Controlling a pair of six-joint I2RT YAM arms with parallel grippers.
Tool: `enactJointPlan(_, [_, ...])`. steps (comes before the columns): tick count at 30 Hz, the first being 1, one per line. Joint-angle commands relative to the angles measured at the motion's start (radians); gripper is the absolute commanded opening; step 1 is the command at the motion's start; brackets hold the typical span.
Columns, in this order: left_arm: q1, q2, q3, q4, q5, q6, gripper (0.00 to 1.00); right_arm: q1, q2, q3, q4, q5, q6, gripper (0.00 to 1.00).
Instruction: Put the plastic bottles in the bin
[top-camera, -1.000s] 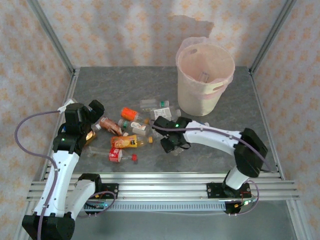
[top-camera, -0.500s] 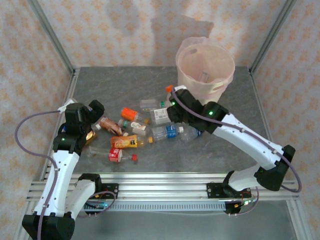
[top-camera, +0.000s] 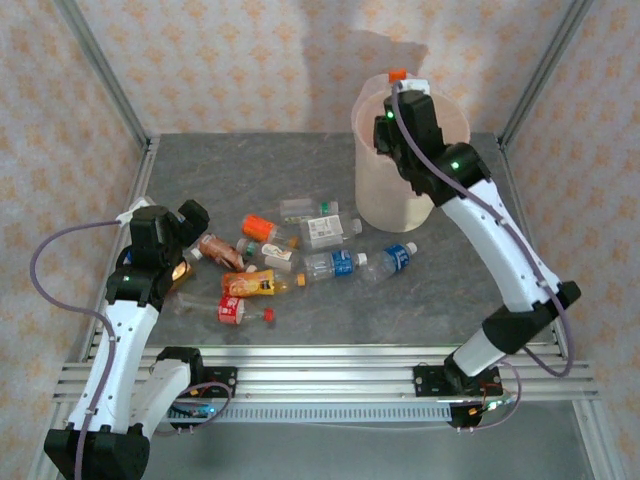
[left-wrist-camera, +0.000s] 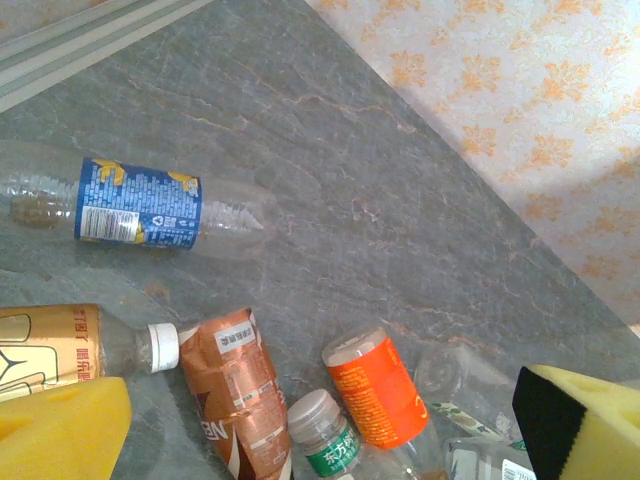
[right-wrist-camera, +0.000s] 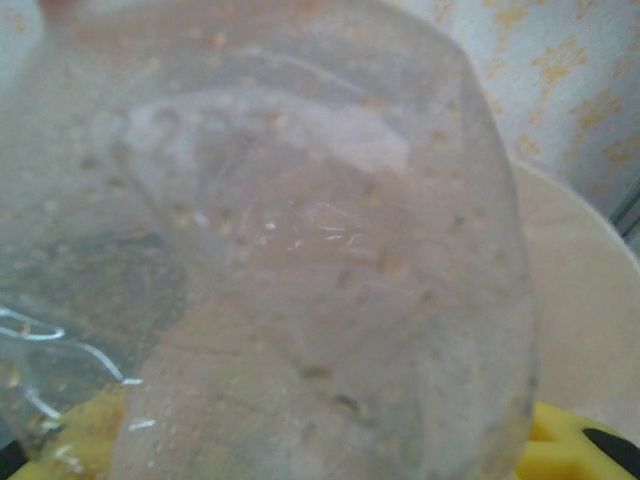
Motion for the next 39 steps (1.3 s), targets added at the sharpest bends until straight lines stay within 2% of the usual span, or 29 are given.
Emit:
enactJointPlan(1, [0.006, -0.008, -0.004, 0.031, 0.025, 0.016, 1.00, -0.041, 0.089, 0.109, -0.032, 0.041, -0.036, 0.36])
enactJointPlan(12, [0.005, -0.014, -0.004, 0.027, 0.040, 0.011, 1.00, -0.185, 0.454, 0.533, -0.285, -0.024, 0.000, 0.37])
enactJointPlan(15, [0.006, -0.017, -0.002, 0.022, 0.040, 0.014, 1.00, -0.209, 0.522, 0.597, -0.335, -0.053, 0.015, 0.37])
enactJointPlan(26, [0.006, -0.031, 0.003, 0.007, 0.031, 0.014, 1.00, -0.299, 0.618, 0.582, -0.383, -0.183, 0.056, 0.37])
enactJointPlan(39, [0.006, -0.036, 0.013, -0.028, 0.008, 0.016, 1.00, -0.306, 0.716, 0.576, -0.377, -0.182, 0.028, 0.40])
